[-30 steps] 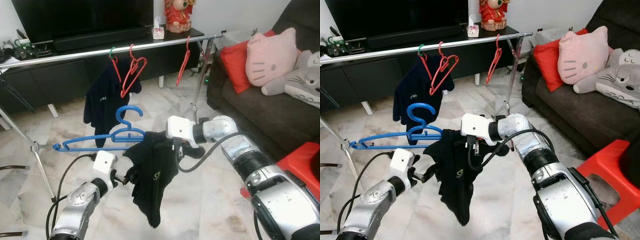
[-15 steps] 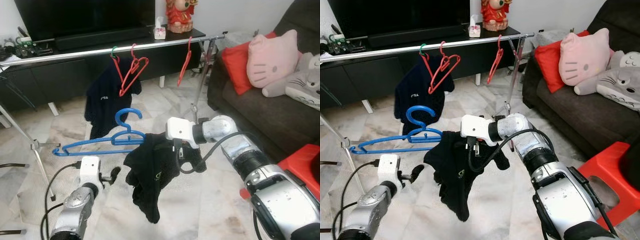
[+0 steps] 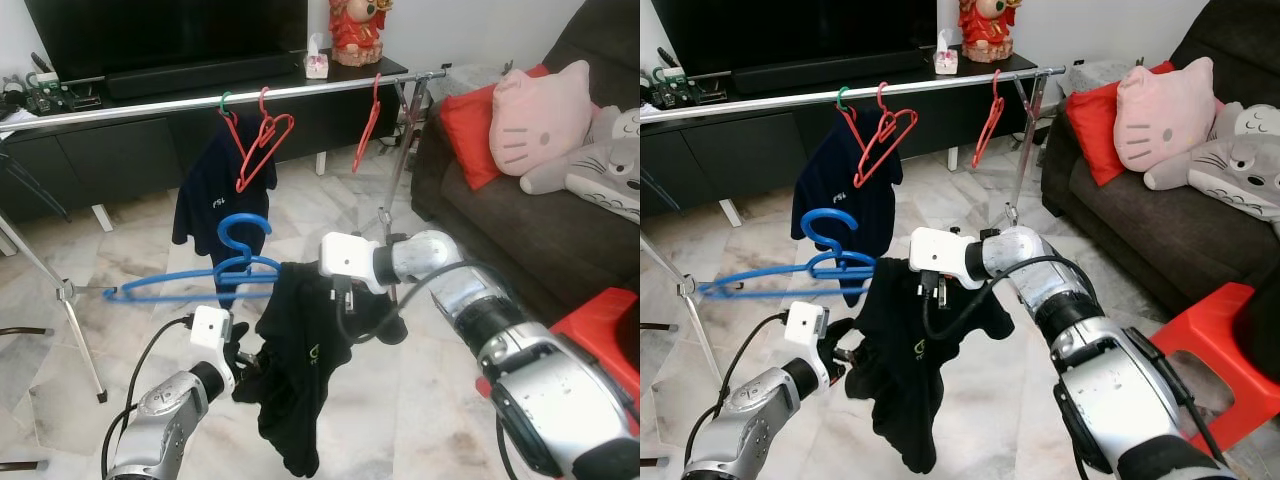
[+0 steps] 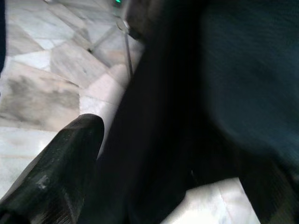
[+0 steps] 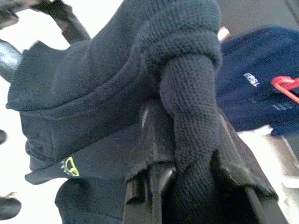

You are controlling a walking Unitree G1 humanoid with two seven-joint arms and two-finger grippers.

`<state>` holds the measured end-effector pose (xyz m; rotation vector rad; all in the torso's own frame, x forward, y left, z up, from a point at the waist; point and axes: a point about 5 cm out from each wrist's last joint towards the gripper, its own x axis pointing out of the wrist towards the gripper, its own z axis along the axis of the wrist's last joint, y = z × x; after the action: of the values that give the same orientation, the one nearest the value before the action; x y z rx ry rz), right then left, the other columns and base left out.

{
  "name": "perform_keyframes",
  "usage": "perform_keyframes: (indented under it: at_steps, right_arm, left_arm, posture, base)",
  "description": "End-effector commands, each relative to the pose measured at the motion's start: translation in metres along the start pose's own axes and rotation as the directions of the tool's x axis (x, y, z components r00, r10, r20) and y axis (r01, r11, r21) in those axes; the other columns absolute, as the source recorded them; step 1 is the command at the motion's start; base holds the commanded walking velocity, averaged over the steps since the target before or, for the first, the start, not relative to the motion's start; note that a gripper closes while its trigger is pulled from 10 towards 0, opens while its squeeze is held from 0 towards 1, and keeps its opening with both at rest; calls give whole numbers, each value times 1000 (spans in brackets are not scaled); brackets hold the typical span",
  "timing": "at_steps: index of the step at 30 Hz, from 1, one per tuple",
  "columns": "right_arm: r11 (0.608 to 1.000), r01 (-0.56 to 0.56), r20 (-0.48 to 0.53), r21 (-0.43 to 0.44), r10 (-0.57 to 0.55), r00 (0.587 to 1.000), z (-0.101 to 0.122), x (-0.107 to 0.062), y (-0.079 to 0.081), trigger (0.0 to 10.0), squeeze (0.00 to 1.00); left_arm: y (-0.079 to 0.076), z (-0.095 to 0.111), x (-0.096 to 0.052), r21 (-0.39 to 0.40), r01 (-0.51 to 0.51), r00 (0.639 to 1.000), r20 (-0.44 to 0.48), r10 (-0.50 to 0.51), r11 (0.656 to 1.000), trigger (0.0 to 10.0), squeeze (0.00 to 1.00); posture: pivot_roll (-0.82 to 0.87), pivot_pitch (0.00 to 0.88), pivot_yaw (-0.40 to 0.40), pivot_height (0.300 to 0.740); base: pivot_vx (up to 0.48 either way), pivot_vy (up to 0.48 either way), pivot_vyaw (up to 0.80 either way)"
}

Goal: Hang hanger

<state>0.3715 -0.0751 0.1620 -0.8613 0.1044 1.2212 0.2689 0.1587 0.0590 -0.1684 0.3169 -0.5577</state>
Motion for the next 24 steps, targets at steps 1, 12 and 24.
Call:
perform_keyframes:
  at_steps: [1,12,24]
  right_arm:
    - [999,39,29,-21,-39,999,12,1,-9,10000,0]
    - [999,24,72,-22,-23,997,20,8,-7,10000,0]
    - [987,-157,199,-21,159,967,30,9,6,10000,0]
  left_arm:
    - [-4,0,-2,9,32,999,-18,-31,999,10000,0]
    - [-6,2,-1,19,21,999,-27,-20,1000,10000,0]
    - [2,6,20,154,-170,984,-27,176,973,10000,0]
  posture:
    - [-79,0,-47,740]
    - [-77,0,-49,740]
    - [-88,0,-45,740]
  base:
    - [0,0,0]
    - [0,0,0]
    - [0,0,0]
